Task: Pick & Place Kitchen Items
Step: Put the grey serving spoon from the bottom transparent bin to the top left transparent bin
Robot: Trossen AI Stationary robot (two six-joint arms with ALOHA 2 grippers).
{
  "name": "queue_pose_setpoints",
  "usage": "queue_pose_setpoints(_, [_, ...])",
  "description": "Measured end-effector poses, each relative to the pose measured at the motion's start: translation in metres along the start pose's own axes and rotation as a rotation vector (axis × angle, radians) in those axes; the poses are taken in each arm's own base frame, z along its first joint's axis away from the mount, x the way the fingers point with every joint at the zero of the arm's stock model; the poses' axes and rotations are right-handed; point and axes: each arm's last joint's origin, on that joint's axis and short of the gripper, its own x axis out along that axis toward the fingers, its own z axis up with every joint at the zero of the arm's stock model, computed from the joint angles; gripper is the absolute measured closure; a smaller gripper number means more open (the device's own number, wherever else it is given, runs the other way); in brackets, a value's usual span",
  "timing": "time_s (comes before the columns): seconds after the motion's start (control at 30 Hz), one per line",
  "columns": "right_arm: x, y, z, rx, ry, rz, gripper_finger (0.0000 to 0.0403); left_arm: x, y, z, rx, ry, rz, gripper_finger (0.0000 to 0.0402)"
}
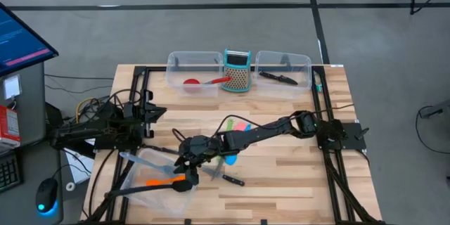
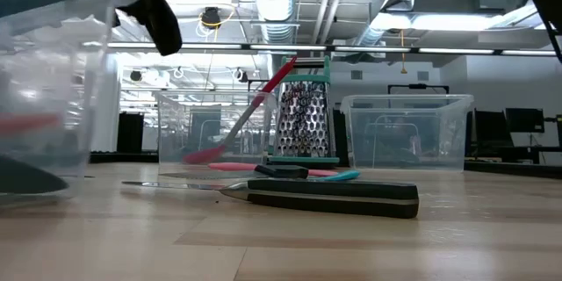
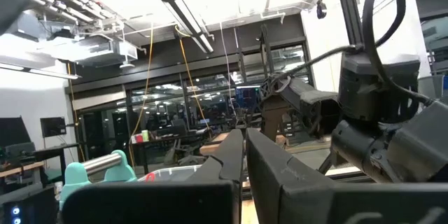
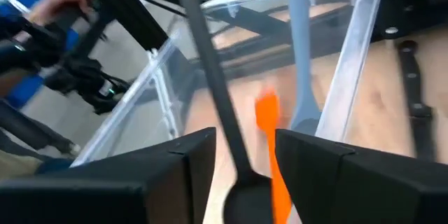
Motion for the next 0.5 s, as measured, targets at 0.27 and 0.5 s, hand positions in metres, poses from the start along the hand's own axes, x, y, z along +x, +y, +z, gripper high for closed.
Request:
queue_pose_setpoints(0.27, [-0.023, 0.018, 0.044, -0.193, 0.024, -0.181, 0.0246, 0.000, 0.000, 0.000, 0.000, 0.000, 0.000, 0.0399])
queue_pose_setpoints(0.5, [-0.035, 0.029, 0.066, -0.240, -0.058, -0.238, 0.0250, 0.000, 0.000, 0.000, 0.000, 0.000, 0.000, 0.0399])
